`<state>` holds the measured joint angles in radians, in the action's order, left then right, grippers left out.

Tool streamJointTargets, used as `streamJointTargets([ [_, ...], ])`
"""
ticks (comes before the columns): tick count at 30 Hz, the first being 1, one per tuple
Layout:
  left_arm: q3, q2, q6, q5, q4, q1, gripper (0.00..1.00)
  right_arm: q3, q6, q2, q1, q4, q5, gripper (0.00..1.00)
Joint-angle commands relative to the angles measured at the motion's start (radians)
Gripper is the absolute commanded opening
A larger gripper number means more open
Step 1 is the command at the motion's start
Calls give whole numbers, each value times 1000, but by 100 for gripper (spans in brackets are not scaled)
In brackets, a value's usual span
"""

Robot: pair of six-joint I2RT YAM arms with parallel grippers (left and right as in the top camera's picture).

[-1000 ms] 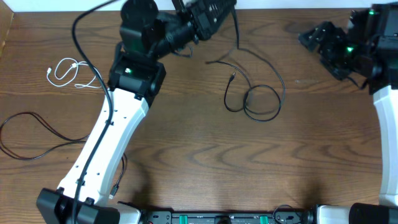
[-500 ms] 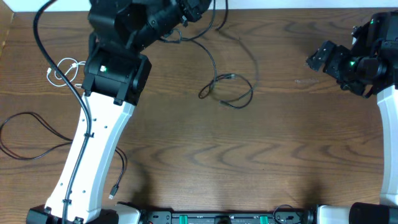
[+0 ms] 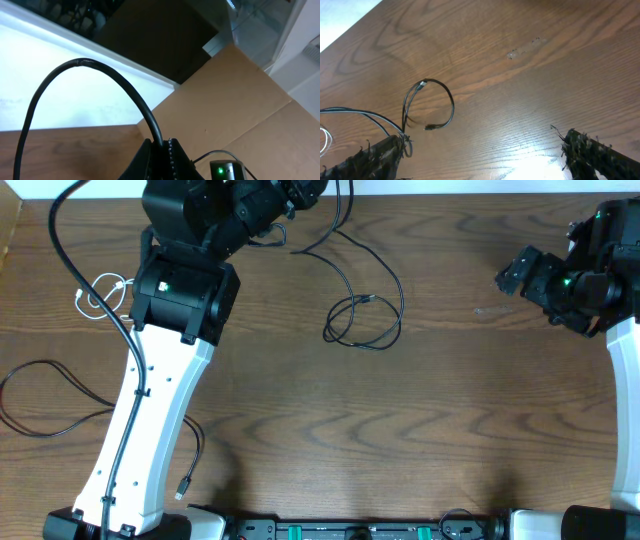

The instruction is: Untangle cables

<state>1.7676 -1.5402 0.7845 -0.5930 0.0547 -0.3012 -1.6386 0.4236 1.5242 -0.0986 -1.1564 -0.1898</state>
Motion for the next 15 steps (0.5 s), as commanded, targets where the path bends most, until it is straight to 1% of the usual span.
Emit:
streamJointTargets([
  [1,8,8,-1,-7,18,3,7,-1,-18,1,-5,-3,7,99],
  [7,8,8,-2,-66,20,3,7,-1,-18,1,-5,-3,7,99],
  [15,8,8,-2,-70,24,4,7,-1,-18,1,-5,-3,7,99],
])
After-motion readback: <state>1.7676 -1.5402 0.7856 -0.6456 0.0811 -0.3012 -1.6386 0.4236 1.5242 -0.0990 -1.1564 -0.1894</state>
